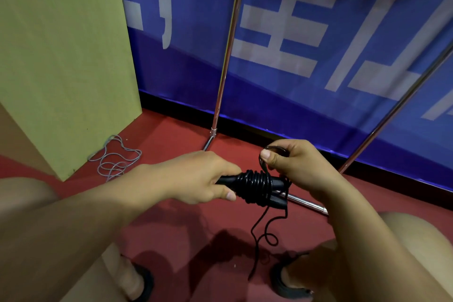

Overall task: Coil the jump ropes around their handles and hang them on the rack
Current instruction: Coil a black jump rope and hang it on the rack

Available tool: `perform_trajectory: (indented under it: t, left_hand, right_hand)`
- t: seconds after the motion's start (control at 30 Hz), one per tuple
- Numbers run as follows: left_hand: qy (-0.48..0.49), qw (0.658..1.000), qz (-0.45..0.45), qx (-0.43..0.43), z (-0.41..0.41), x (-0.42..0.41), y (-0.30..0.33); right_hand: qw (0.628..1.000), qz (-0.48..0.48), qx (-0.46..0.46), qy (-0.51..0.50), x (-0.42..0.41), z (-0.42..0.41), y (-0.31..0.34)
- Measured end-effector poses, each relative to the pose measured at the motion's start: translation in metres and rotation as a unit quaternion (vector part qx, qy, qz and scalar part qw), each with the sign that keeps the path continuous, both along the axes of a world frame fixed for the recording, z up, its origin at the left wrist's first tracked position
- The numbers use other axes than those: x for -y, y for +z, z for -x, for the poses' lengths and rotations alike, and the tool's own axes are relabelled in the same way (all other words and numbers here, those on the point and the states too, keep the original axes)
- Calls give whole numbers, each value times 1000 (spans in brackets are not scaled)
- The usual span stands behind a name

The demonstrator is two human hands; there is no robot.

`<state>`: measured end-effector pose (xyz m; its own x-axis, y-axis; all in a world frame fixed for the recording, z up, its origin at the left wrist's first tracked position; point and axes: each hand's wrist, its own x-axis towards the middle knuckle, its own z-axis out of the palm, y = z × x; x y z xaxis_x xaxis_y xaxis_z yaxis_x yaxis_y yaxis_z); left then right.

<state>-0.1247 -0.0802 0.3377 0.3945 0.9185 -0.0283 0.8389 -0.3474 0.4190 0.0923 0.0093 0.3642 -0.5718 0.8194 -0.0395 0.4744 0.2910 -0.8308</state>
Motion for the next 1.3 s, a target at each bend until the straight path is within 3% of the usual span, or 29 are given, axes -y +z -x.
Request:
perform_trajectory:
  t: [0.23, 0.43, 0.53, 0.7, 0.9, 1.3]
  left_hand:
    - [-25, 996, -85, 2, -7, 5, -6]
    - [-51, 954, -295, -32, -9, 5, -7]
    - [-22, 937, -348, -19, -8, 3, -5]
    - [69, 928, -361, 66, -10, 1, -1]
    - [165, 927, -330, 67, -8, -1, 2]
    - [242, 921, -301, 44, -10, -1, 5]
  right_hand:
    - [997, 60, -42, 4, 1, -1, 2]
    - [979, 166, -121, 13, 3, -2, 9]
    - [962, 218, -161, 13, 5, -2, 12]
    - [975, 172, -143, -11, 7, 1, 13]
    - [968, 182, -146, -97, 4, 8, 8]
    - [966, 172, -169, -93, 3, 11, 4]
